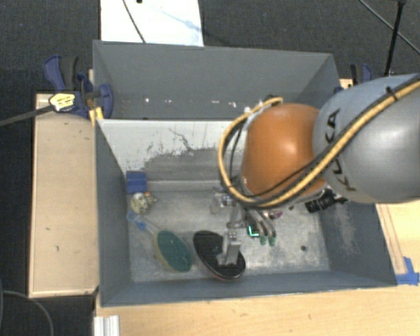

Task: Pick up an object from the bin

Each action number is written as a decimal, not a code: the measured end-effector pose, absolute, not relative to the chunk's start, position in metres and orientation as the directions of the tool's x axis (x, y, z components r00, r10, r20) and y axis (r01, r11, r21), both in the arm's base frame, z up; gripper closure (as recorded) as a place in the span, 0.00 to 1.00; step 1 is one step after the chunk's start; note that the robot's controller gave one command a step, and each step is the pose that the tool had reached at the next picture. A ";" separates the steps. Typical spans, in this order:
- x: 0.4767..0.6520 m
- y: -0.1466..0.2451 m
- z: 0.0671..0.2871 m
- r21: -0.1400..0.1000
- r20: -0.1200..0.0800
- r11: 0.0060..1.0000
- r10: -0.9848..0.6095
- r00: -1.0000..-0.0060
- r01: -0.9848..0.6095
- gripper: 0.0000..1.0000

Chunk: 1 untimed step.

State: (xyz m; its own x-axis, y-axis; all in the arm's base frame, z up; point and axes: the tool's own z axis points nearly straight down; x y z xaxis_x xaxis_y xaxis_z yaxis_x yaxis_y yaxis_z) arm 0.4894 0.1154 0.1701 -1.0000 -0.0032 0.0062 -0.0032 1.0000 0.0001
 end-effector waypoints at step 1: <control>0.484 0.115 0.068 0.003 0.006 0.999 -0.034 -0.999 -0.034 0.00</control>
Offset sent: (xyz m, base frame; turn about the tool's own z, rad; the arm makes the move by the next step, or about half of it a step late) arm -0.0042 -0.0024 -0.1001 -0.0316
